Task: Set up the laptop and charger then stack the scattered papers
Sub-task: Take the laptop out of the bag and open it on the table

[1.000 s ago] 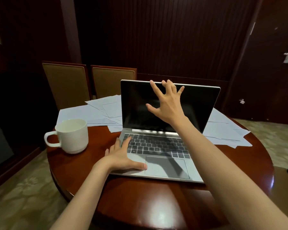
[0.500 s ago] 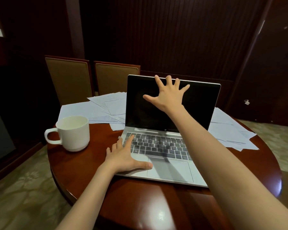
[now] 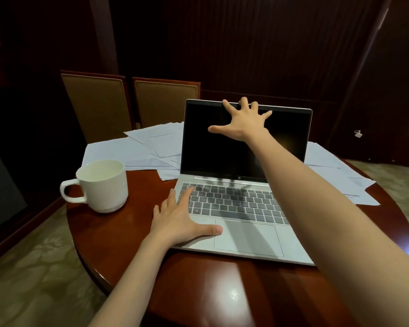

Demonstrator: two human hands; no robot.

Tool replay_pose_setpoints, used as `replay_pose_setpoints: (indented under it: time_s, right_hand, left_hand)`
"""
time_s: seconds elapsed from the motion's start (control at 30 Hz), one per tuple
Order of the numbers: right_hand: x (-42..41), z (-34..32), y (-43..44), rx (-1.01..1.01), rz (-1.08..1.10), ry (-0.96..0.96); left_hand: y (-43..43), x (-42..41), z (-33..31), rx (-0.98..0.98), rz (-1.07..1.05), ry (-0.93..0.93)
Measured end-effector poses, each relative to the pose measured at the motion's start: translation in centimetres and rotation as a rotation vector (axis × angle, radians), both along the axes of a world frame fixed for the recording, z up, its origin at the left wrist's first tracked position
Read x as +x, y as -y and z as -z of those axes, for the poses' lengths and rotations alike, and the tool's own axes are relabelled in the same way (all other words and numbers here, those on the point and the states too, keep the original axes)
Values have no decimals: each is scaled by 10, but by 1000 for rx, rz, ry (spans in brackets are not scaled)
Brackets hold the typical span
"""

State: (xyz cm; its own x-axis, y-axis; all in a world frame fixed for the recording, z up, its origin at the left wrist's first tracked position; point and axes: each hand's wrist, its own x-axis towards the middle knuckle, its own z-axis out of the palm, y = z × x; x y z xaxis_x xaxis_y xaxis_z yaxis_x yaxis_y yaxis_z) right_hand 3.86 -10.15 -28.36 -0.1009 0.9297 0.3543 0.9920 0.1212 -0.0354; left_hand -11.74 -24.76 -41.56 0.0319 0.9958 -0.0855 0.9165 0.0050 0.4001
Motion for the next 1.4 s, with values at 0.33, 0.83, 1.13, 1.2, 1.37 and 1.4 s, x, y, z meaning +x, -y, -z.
replay_pose_setpoints:
  time_s: [0.33, 0.83, 1.13, 1.2, 1.37, 1.4]
  right_hand:
    - [-1, 5, -5, -21, 5, 1]
    - [32, 41, 50, -65, -43, -103]
    - [85, 105, 116, -241, 120, -206]
    - [94, 115, 128, -248, 161, -228]
    - [101, 129, 148, -224, 211, -292]
    - [101, 130, 150, -214, 211, -303]
  left_hand:
    - [-2, -2, 2, 16, 6, 14]
    - [-6, -4, 4, 52, -11, 61]
    - [-2, -4, 3, 85, -24, 51]
    - [-1, -3, 3, 98, -33, 58]
    - [-1, -3, 4, 150, -42, 136]
    - [0, -4, 4, 158, -44, 146]
